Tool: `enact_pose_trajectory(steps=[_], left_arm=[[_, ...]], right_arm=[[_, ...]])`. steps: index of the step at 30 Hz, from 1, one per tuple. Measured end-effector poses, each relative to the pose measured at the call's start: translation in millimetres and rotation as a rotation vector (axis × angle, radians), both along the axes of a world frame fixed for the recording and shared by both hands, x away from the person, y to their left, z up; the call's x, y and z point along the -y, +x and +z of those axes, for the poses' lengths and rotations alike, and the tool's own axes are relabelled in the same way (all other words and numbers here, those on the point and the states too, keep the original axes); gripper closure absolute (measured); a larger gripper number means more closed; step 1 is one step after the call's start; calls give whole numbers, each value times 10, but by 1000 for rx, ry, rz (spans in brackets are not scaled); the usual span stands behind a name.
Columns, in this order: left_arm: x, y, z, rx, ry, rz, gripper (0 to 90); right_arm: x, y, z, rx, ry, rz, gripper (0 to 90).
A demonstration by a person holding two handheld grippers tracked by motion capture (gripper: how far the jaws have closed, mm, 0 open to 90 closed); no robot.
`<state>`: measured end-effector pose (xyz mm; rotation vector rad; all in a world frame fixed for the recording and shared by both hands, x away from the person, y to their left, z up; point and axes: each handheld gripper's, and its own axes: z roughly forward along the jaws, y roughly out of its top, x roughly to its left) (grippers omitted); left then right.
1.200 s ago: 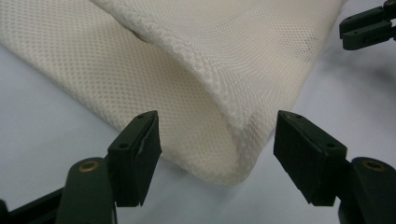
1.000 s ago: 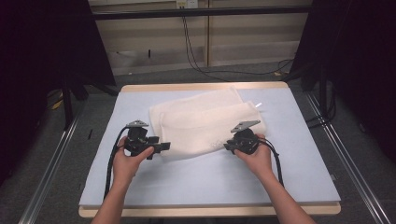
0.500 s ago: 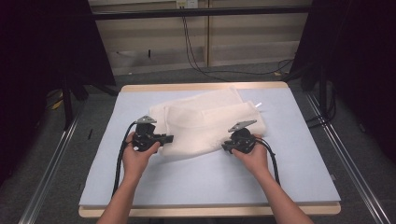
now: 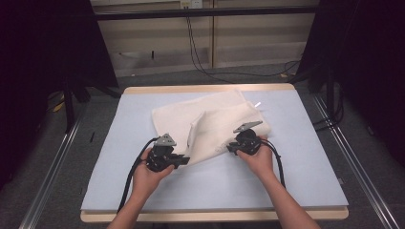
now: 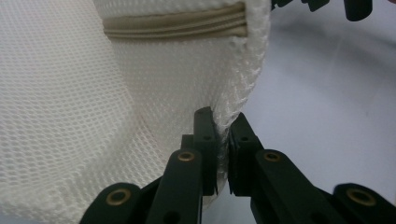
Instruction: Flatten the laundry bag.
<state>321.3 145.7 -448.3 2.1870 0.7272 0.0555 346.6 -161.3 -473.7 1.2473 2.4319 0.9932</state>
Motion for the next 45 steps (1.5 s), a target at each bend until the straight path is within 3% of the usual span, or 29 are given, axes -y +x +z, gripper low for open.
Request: enact_pose_trajectory(steps=[4, 5, 9, 12, 17, 23, 24, 32, 34, 39, 41, 42, 43, 44, 45], left_arm=[[-4, -27, -50, -14, -15, -1, 846], [-12, -29, -46, -20, 1, -3, 846], [-19, -47, -60, -42, -46, 5, 847], [4, -79, -61, -44, -35, -7, 847], [42, -71, -92, -56, -70, -25, 847], [126, -99, -128, -42, -53, -63, 848], [135, -104, -131, -44, -35, -70, 848], [203, -158, -175, -43, -13, -100, 848], [218, -170, -184, -38, -1, -108, 847], [236, -187, -193, -41, 16, -106, 845], [271, -193, -226, -37, 6, -109, 844], [274, -189, -222, -46, 29, -117, 844], [283, -187, -244, -46, 15, -115, 844], [277, -183, -240, -53, 27, -117, 843], [281, -183, -256, -54, 6, -111, 842]], right_arm=[[-6, 12, -9, 7, -4, -5, 797], [-8, 17, -12, 10, -5, -6, 798], [-16, 43, -24, 22, -9, -21, 812], [-20, 78, -32, 25, -11, -32, 825], [-36, 158, -32, 48, -24, -42, 844], [-37, 252, 0, 53, -25, -51, 839], [-37, 240, 15, 46, -18, -55, 832], [43, 160, 202, 54, 14, -64, 730], [32, 148, 278, 62, -7, -53, 703], [-11, 142, 441, 83, -4, -35, 647], [-21, 142, 484, 85, -14, -37, 612], [-24, 146, 509, 81, -28, -51, 594], [-26, 149, 529, 83, -41, -55, 585], [-27, 155, 548, 80, -43, -61, 572], [-23, 163, 559, 74, -37, -64, 547]])
